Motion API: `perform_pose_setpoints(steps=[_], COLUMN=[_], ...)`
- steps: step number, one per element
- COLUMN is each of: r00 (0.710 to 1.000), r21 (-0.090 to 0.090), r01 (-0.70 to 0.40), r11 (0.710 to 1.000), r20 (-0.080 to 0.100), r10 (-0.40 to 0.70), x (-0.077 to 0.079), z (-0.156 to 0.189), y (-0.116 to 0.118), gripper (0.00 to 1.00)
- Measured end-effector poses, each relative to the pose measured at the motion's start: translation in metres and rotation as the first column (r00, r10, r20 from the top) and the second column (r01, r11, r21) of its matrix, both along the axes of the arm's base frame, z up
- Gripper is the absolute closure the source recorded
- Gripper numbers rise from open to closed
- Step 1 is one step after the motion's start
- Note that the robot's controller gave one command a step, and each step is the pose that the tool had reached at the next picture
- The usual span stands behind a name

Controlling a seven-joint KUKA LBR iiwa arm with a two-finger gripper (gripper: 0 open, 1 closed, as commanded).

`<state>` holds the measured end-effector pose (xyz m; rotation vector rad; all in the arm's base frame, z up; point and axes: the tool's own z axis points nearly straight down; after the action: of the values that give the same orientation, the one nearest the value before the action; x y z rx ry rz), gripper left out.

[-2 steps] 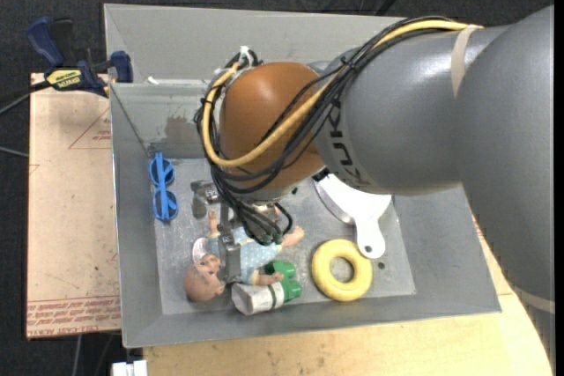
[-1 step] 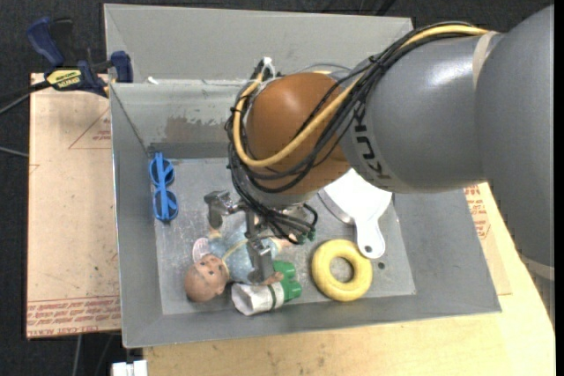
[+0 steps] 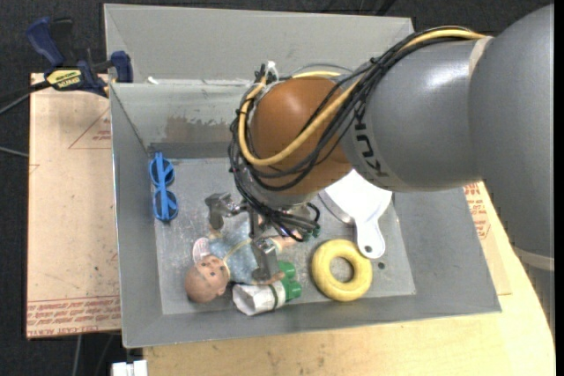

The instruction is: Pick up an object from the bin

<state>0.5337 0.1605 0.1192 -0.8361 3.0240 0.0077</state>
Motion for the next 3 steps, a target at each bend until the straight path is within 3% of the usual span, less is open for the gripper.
perform_pose_setpoints(steps=[1, 2, 3], r00=[0.992, 0.95, 0.95], r21=[-0.001, -0.004, -0.004], r01=[-0.124, -0.311, -0.311], r11=[0.992, 0.95, 0.95], r20=[0.002, 0.007, 0.007], r10=[0.124, 0.311, 0.311], x=[0.006, 0.002, 0.002], z=[-0.027, -0.043, -0.043], y=[-0.019, -0.026, -0.026], gripper=[0.0, 1.0, 1.0])
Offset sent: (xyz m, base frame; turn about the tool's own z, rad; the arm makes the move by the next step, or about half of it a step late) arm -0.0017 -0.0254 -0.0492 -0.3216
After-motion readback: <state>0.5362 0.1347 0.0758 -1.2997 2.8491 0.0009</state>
